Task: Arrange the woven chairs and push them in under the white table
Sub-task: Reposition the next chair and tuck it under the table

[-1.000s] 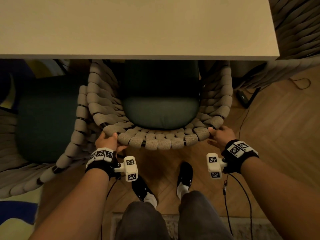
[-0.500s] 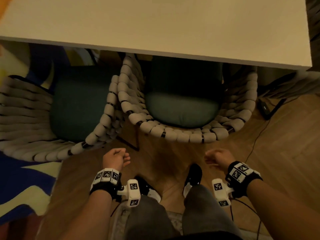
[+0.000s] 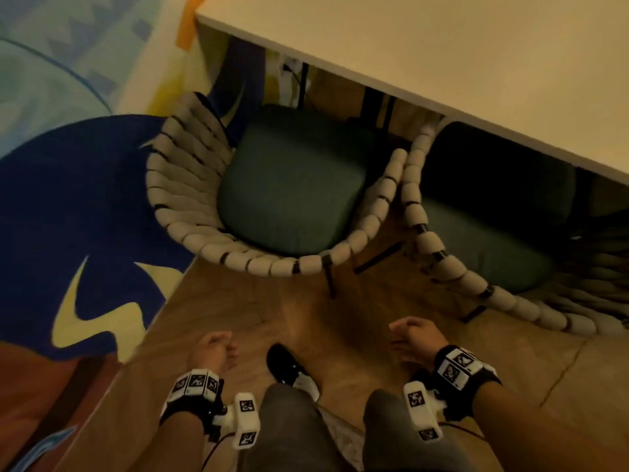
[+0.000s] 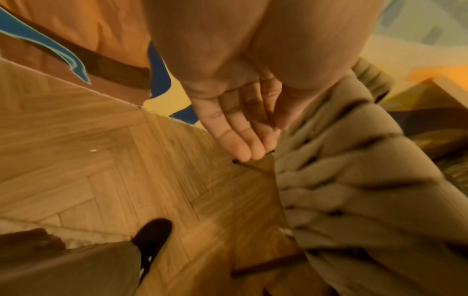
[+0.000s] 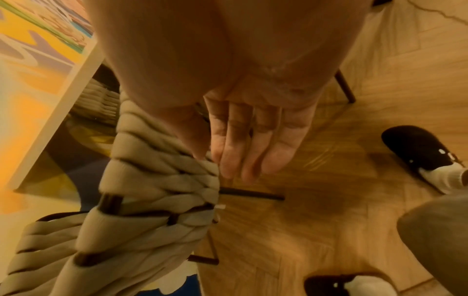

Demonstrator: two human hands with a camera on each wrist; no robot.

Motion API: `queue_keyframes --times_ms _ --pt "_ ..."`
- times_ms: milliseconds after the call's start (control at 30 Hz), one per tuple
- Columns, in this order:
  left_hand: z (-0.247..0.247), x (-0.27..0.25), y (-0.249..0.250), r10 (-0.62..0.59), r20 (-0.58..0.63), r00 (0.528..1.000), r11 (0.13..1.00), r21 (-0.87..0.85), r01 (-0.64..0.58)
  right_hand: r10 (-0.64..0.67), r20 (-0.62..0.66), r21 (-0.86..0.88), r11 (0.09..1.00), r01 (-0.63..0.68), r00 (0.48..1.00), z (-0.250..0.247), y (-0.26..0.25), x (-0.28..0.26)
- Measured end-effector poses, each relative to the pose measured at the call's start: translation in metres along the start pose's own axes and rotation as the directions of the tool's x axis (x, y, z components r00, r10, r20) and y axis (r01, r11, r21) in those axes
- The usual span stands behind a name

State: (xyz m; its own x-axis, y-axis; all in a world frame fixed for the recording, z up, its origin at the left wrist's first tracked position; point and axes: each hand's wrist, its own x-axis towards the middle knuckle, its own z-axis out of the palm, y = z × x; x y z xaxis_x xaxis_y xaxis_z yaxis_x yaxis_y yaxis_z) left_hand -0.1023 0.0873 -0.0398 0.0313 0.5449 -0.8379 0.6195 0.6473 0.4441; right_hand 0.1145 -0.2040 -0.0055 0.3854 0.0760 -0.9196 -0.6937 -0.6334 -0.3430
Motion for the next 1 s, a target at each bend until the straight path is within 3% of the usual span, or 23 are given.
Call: queue_keyframes --times_ms 133,300,467,667,833,1000 --pt "-0.062 0.032 0.035 -0.004 0.0 1.0 1.0 -0.026 0.004 -0.011 0.01 0.081 0.997 0.01 1.0 0.075 -0.044 -0.007" --pt "-0.095 0.055 0.099 0.083 0.011 0.996 0.996 -0.042 -0.083 0.033 0.002 0.251 0.968 -0.032 0.999 0.131 -0.098 0.0" --pt "-0.09 0.081 0.171 0.123 0.002 0.992 0.991 -0.043 -0.123 0.099 -0.051 0.409 0.91 -0.07 0.994 0.152 -0.132 0.013" --pt "-0.071 0.116 0.239 0.053 0.094 0.994 0.998 -0.033 -0.05 0.23 -0.113 0.562 0.817 -0.129 0.967 0.168 -0.146 0.038" --pt "-0.055 0.142 0.266 -0.04 0.15 0.988 0.999 -0.02 0.044 0.32 -0.156 0.616 0.771 -0.162 0.934 0.172 -0.152 0.052" --pt "-0.046 0.155 0.276 -0.142 0.132 0.981 0.989 -0.009 0.144 0.352 -0.163 0.626 0.759 -0.18 0.922 0.176 -0.159 0.048"
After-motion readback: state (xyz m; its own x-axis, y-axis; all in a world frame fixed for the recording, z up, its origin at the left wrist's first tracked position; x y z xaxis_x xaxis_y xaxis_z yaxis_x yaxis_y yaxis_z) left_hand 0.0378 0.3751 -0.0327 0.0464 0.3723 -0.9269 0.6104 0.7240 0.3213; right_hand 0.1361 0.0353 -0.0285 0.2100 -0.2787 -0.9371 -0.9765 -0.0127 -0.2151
